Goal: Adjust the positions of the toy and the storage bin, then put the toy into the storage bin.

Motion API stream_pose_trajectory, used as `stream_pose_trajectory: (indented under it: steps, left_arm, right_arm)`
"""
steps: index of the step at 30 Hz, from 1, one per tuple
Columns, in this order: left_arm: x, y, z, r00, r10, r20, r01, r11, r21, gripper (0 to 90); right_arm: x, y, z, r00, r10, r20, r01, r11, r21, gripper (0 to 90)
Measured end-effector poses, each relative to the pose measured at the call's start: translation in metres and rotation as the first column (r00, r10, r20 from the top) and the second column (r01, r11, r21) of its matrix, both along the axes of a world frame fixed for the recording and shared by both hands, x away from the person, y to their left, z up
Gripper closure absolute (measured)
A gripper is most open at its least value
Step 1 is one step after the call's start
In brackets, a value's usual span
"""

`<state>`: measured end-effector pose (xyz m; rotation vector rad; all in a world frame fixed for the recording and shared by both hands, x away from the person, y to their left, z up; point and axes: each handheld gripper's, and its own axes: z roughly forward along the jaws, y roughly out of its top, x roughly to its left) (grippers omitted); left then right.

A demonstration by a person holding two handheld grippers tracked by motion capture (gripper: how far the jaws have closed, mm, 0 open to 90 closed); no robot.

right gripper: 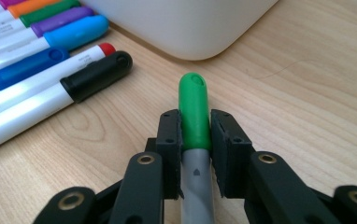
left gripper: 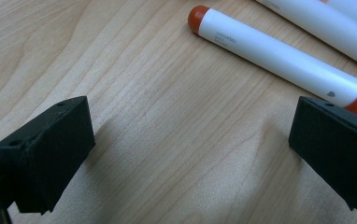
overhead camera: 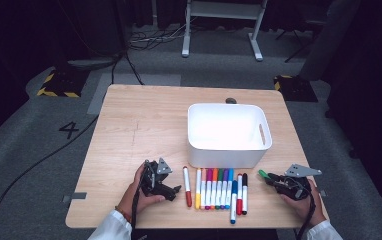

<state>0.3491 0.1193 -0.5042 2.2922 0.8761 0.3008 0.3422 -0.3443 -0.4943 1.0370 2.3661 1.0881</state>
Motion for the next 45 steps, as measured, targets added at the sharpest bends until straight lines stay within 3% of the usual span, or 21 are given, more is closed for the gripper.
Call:
stream_pose_trajectory:
  steps: [6,13,26,32,39,41,44,45]
  left_arm:
    - [0.000,0.000,0.000,1.0000,-0.002,-0.002,0.002,1.0000,-0.003,0.3]
    - [0.000,0.000,0.000,1.0000,-0.003,0.000,0.003,1.0000,-0.001,0.4]
    - [0.001,0.000,0.000,1.0000,-0.002,-0.001,0.002,1.0000,-0.001,0.1]
    - [0.001,0.000,0.000,1.0000,-0.001,-0.004,0.001,1.0000,-0.002,0.1]
    - [0.001,0.000,0.000,1.0000,-0.002,-0.003,0.002,1.0000,-0.002,0.1]
    - [0.001,0.000,0.000,1.0000,-0.002,-0.002,0.002,1.0000,-0.003,0.1]
    - [0.001,0.000,0.000,1.0000,-0.003,-0.003,0.003,1.0000,-0.004,0.1]
    - [0.001,0.000,0.000,1.0000,-0.003,-0.003,0.003,1.0000,-0.004,0.0]
  right_arm:
    - [0.000,-0.007,0.011,0.9993,0.005,0.036,-0.007,0.998,0.059,74.4]
    - [0.000,-0.014,0.024,0.9964,-0.003,0.085,-0.005,0.995,0.096,74.4]
    - [-0.001,-0.018,0.054,0.9843,0.006,0.176,-0.036,0.986,0.163,74.4]
    - [-0.004,-0.020,0.077,0.9735,0.009,0.228,-0.054,0.980,0.192,74.4]
    - [-0.003,-0.022,0.113,0.9525,0.016,0.304,-0.085,0.972,0.217,74.4]
    - [-0.003,-0.022,0.117,0.9501,0.016,0.312,-0.088,0.972,0.219,74.4]
    - [0.000,-0.014,0.147,0.9319,0.055,0.359,-0.134,0.970,0.200,74.4]
    - [0.000,-0.012,0.151,0.9304,0.061,0.361,-0.139,0.971,0.195,74.4]
